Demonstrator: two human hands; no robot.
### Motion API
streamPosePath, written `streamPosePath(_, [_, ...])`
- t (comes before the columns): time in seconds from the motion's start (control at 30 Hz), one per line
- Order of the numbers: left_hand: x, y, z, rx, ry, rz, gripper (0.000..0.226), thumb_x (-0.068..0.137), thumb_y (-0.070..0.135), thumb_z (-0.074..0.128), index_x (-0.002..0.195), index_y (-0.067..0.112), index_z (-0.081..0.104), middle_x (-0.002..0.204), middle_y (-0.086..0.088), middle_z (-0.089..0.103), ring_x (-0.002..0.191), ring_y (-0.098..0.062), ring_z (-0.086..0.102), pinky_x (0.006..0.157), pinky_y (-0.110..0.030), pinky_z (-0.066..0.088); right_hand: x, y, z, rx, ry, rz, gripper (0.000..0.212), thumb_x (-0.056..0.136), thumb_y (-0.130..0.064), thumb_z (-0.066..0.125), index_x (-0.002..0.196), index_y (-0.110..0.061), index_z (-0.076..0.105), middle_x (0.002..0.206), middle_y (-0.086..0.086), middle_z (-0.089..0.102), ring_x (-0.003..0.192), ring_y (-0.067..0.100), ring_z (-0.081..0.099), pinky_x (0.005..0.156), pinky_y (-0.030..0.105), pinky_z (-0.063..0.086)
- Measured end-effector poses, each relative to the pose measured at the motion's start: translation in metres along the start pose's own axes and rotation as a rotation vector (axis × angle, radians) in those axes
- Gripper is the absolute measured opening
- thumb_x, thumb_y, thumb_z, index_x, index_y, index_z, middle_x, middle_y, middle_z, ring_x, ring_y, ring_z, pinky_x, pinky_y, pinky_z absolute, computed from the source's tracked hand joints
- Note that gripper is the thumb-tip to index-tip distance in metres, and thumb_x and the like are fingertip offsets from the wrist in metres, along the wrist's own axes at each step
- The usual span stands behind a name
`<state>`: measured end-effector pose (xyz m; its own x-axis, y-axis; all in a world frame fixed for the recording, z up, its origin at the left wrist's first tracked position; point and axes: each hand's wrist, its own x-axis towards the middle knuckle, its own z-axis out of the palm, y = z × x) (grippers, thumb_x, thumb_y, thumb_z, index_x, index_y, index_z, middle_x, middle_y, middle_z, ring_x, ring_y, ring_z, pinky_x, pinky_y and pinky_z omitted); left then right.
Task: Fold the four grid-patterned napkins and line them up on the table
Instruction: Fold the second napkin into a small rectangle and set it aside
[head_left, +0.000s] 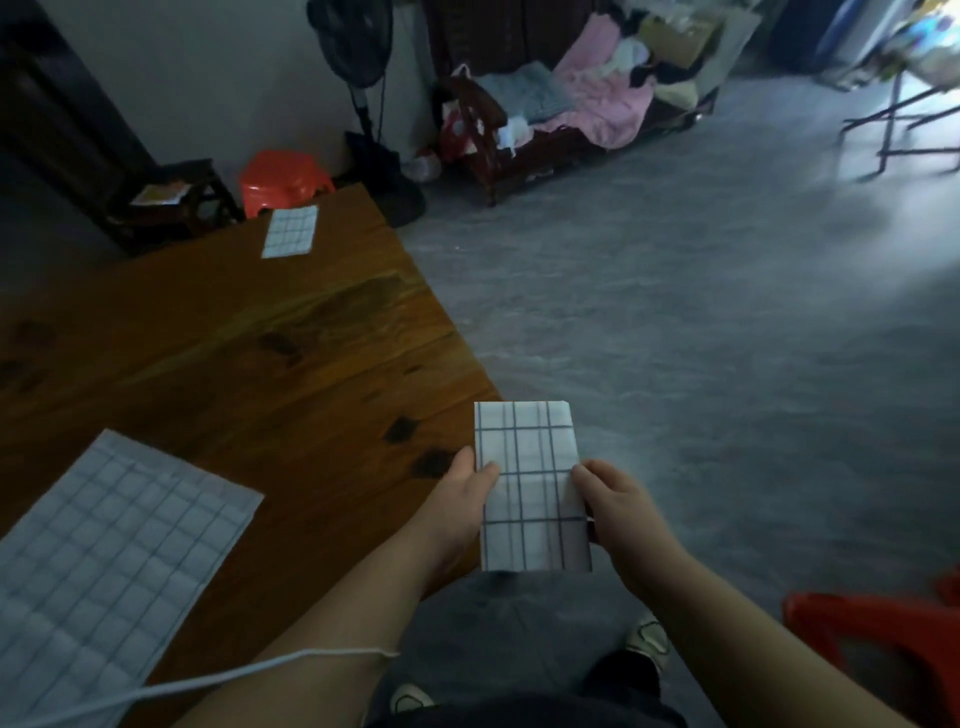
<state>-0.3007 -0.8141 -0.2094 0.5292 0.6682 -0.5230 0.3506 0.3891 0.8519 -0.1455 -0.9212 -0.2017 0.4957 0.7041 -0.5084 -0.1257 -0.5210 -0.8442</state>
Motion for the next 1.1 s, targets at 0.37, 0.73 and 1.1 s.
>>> streamPosePath(0.37, [0.119,0.113,0.274,0.125,-0.150,0.141,0.022,0.104,0.012,0.052,0.125,0.016,0.056,0.113,-0.005,0.073,0.098,-0.019,0.073,0.084,-0.041,0.061,0.075,-0.008,-0.285,-0.041,0.322,-0.150,0.015,0.104,-0.021,0.053,0.103,-0.022,0.069,0.098,-0.007,0.070,0.089,0.007,0.065,0.069,0.023,0.049])
streamPosePath(0.73, [0.207,0.182,0.388,0.150,-0.311,0.175,0.023,0.100,0.000,0.056,0.113,0.019,0.058,0.107,-0.009,0.076,0.097,-0.024,0.074,0.084,-0.043,0.061,0.128,-0.034,-0.412,0.166,0.447,-0.093,0.007,0.098,-0.014,0.062,0.100,-0.013,0.069,0.097,0.005,0.075,0.093,0.022,0.072,0.087,0.047,0.060])
streamPosePath(1.1, [0.356,0.261,0.321,-0.034,-0.301,0.214,0.028,0.100,0.000,0.055,0.119,0.020,0.057,0.105,-0.005,0.077,0.096,-0.021,0.075,0.077,-0.035,0.061,0.286,-0.147,-0.382,0.014,0.452,-0.111,0.006,0.097,-0.015,0.065,0.093,-0.016,0.070,0.090,0.004,0.077,0.088,0.024,0.073,0.084,0.051,0.060])
